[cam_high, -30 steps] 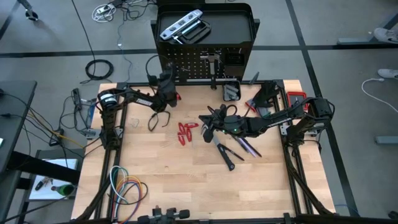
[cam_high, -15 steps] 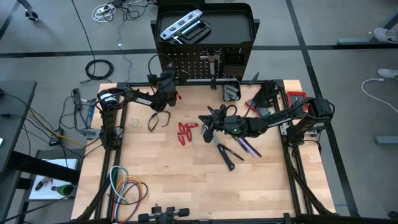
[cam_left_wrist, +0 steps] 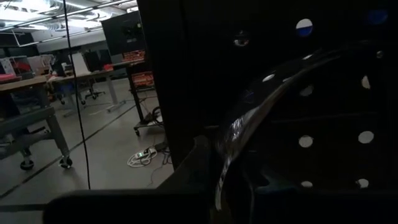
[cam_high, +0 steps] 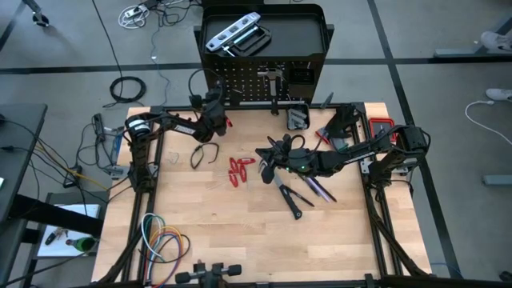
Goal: Hang tools onto peg board
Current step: Remove the glasses from the peg board
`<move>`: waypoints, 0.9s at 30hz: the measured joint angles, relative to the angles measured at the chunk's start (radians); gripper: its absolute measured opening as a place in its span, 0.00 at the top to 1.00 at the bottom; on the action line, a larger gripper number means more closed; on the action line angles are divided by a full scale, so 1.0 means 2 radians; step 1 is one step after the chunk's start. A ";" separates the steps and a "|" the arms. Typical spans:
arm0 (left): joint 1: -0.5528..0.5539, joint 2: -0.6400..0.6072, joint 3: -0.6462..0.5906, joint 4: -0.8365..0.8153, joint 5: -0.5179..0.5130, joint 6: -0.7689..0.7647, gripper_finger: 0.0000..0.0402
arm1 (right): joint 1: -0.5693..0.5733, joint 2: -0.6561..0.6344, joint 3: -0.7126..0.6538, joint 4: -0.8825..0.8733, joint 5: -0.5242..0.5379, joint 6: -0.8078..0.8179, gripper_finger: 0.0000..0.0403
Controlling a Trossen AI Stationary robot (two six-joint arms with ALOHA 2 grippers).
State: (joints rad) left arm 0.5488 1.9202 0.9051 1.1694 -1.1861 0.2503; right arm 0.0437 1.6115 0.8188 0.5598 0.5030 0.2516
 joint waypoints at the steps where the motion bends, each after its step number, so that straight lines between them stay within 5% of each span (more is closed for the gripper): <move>1: 0.001 0.000 0.000 0.000 0.002 0.001 0.93 | 0.000 0.000 0.000 0.000 0.000 0.000 0.95; 14: 0.012 0.000 0.000 -0.017 0.022 0.005 0.93 | 0.000 0.000 0.000 0.000 0.000 0.000 0.94; 27: 0.007 0.000 0.000 0.008 -0.044 0.006 0.93 | 0.000 0.000 0.000 0.000 0.000 -0.001 0.96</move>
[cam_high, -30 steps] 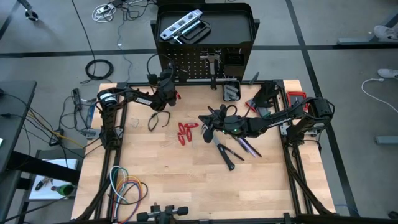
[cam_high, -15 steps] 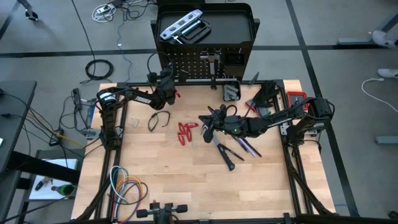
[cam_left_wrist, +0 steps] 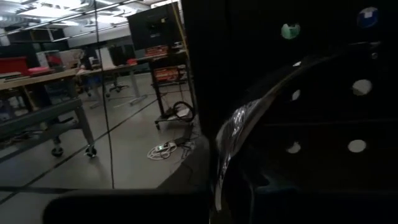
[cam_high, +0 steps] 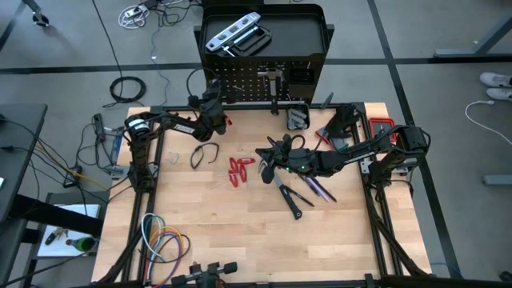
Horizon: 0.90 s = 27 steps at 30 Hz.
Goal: Hang tools onto peg board
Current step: Remove the glasses from the peg board
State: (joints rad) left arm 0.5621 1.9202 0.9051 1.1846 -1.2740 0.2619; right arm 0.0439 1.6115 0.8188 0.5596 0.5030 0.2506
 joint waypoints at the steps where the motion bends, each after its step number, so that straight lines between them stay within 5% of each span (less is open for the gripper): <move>1: 0.000 0.000 0.000 0.000 -0.004 0.000 0.93 | 0.000 0.000 0.000 0.000 0.000 0.000 0.96; 15: -0.021 0.000 0.000 0.001 -0.012 -0.005 0.93 | 0.001 0.000 0.000 0.000 0.000 -0.004 0.96; 27: -0.016 0.002 0.000 -0.038 0.004 -0.128 0.93 | 0.001 0.000 0.000 0.003 0.000 -0.004 0.94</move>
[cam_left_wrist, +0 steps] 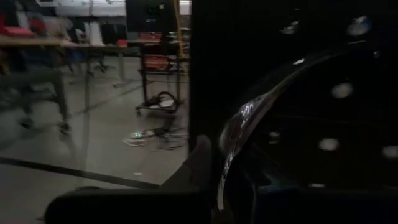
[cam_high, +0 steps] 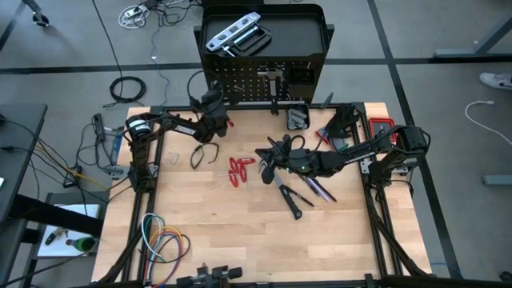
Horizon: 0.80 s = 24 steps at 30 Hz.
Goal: Hang tools onto peg board
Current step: Remove the glasses from the peg board
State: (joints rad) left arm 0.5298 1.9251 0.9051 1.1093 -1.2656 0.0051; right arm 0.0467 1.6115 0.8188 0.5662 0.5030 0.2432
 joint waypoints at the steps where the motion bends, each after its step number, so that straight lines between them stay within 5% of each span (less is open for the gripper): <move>1: -0.001 0.000 0.000 -0.001 0.004 -0.008 0.93 | 0.000 0.000 0.000 0.000 0.000 0.000 0.94; 16: 0.003 0.000 0.000 -0.023 -0.028 -0.060 0.93 | 0.003 0.000 0.000 0.004 0.000 -0.005 0.95; 24: 0.002 0.000 0.000 -0.021 0.113 -0.007 0.91 | 0.003 0.000 0.000 0.004 0.000 -0.007 0.95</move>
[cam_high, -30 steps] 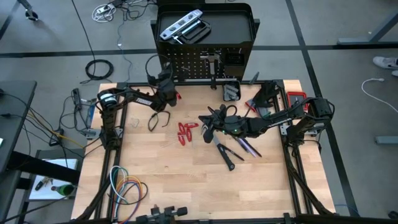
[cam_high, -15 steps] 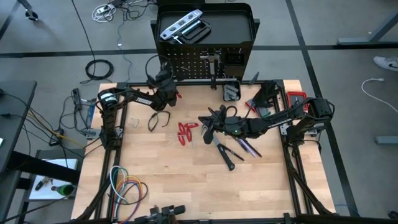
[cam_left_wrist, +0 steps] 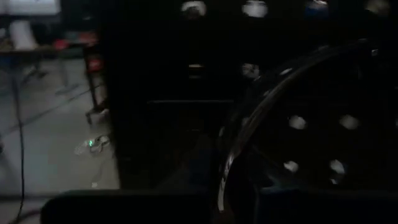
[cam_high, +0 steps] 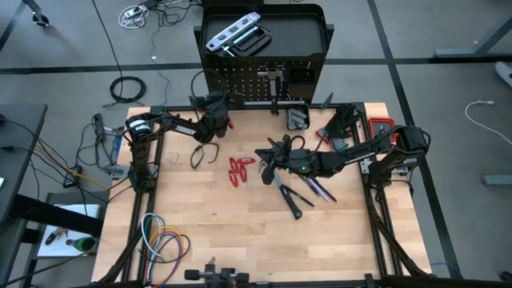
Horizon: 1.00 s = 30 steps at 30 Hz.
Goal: Hang tools onto peg board
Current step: Remove the glasses from the peg board
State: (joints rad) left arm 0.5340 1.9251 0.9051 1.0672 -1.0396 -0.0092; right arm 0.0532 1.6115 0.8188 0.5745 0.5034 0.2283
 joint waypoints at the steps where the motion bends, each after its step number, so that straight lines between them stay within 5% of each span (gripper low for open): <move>1: 0.000 0.000 0.000 0.000 0.007 0.017 0.90 | 0.000 0.000 0.000 0.000 0.000 0.000 0.95; 11: -0.009 -0.001 0.000 0.026 -0.067 0.070 0.88 | 0.002 0.000 0.000 0.000 0.000 -0.001 0.95; 17: -0.010 -0.001 0.000 0.045 -0.069 0.070 0.88 | 0.002 0.000 0.000 0.000 0.000 -0.001 0.95; 30: -0.010 -0.001 0.000 0.047 0.011 0.071 0.88 | 0.002 0.000 0.000 0.000 0.000 -0.001 0.94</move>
State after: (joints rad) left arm 0.5148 1.9236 0.9051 1.1610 -1.0167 0.1322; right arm 0.0570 1.6115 0.8188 0.5743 0.5034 0.2260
